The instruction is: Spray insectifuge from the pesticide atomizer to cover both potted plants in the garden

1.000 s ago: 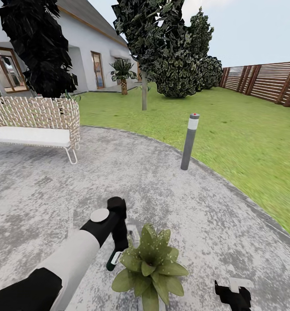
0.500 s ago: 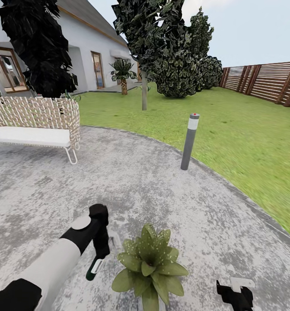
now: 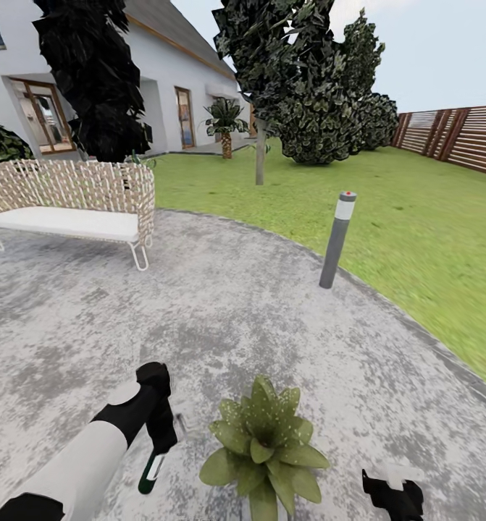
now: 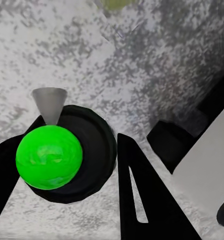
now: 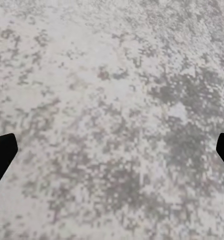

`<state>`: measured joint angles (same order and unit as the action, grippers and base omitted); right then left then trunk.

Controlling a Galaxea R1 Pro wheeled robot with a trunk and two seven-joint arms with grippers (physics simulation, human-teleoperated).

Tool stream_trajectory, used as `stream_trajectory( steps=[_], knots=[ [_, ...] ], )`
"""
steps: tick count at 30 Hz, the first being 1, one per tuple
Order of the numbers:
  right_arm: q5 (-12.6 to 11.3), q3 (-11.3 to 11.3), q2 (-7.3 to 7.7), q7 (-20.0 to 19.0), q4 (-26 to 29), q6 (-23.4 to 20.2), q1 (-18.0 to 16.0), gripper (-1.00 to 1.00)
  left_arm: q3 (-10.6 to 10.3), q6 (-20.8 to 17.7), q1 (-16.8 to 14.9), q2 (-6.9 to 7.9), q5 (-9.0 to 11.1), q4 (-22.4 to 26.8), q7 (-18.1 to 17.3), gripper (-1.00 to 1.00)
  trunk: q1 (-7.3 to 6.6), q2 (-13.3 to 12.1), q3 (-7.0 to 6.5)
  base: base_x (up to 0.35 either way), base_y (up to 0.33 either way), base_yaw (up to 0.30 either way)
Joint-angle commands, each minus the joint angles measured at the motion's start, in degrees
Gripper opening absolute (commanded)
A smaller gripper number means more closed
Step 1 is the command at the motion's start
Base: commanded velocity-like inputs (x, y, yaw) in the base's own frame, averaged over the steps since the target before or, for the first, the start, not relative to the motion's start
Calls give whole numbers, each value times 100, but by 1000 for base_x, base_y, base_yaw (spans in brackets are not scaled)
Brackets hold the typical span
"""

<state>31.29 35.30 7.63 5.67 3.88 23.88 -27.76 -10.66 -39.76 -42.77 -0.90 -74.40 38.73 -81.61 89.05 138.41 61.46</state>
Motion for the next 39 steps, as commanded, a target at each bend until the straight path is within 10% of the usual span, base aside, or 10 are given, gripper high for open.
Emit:
stream_trajectory(
  steps=[1, 6, 28, 34, 39],
  knots=[
    [61, 30, 2, 31, -10, 20, -5, 100, -4, -63, -3, -5, -32, 3, 2, -100, -1, 2, 5, -5, 0, 277],
    [60, 30, 2, 31, -2, 20, -4, 100, 527, -58, -3, -20, -20, -157, 340, -100, -1, 2, 5, -147, -127, 159],
    [61, 30, 2, 31, -10, 20, -4, 100, 548, -58, 21, -41, -13, -375, 686, -100, -1, 2, 5, -35, -234, 184],
    [61, 30, 2, 31, -6, 20, -6, 100, 548, -58, 501, -86, 25, -372, 1493, -100, -1, 2, 5, 26, -27, 77],
    [61, 30, 2, 31, -3, 20, -5, 100, 549, -7, 604, -8, 937, -375, 1875, -100, -1, 2, 5, 1, -1, 2]
  ],
)
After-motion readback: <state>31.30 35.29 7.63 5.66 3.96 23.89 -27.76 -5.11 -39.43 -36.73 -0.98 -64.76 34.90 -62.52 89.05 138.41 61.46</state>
